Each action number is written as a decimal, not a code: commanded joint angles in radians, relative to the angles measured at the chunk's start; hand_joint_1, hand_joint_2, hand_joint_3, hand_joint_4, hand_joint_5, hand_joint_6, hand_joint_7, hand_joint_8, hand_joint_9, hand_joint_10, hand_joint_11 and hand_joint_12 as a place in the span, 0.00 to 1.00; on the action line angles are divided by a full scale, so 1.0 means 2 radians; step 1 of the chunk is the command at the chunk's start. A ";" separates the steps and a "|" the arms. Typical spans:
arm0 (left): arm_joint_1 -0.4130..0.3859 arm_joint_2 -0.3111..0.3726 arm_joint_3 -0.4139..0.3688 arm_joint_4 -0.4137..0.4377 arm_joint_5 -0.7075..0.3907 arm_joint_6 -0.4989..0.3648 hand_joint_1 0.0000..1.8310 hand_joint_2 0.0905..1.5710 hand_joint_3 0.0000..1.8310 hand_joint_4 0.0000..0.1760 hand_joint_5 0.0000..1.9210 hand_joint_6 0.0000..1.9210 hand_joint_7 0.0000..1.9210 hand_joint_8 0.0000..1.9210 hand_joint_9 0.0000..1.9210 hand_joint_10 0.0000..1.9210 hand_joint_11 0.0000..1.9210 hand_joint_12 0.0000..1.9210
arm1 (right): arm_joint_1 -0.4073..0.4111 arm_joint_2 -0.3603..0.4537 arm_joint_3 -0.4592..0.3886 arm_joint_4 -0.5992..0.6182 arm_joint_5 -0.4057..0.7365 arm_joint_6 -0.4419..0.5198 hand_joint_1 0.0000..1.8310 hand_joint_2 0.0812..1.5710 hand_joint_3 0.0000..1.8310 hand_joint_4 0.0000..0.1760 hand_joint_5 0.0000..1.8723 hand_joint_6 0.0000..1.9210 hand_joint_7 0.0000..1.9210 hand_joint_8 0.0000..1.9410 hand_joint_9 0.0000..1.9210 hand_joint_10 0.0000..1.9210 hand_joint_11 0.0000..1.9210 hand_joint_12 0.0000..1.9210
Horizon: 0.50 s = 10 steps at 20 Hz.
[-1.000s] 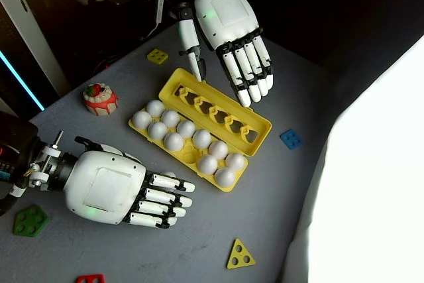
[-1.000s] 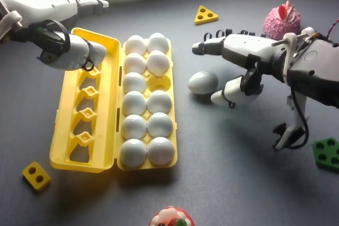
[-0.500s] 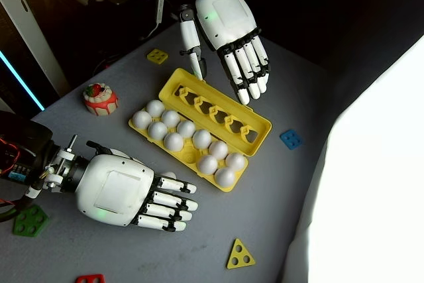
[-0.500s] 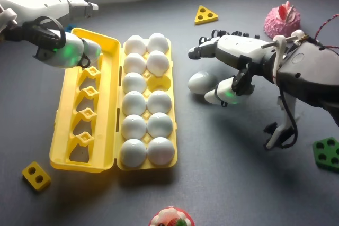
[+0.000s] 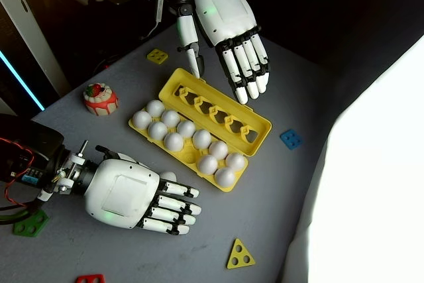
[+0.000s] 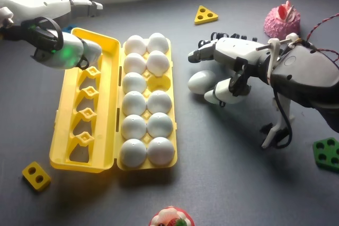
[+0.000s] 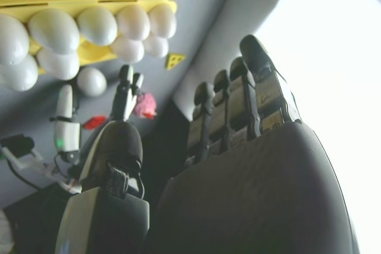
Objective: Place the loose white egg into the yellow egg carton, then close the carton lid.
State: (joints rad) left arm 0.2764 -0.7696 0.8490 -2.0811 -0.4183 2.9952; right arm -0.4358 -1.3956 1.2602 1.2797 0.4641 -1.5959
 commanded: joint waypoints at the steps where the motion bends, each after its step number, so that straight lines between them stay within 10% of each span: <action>1: -0.005 0.001 0.003 0.012 0.020 0.001 0.14 0.90 0.00 0.07 0.07 0.01 0.05 0.01 0.05 0.01 0.00 0.32 | 0.000 0.000 0.001 -0.017 0.023 0.005 0.70 0.67 0.00 0.00 0.23 0.03 0.05 0.00 0.04 0.00 0.00 0.18; 10: -0.027 -0.004 -0.006 0.032 -0.037 0.001 0.08 0.91 0.00 0.08 0.03 0.00 0.02 0.00 0.03 0.00 0.00 0.23 | -0.001 -0.007 0.006 -0.017 0.026 0.006 0.69 0.68 0.00 0.00 0.30 0.08 0.05 0.00 0.04 0.00 0.00 0.21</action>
State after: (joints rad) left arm 0.2321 -0.7769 0.8360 -2.0571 -0.5072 2.9959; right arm -0.4416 -1.4120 1.2713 1.2793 0.4683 -1.5940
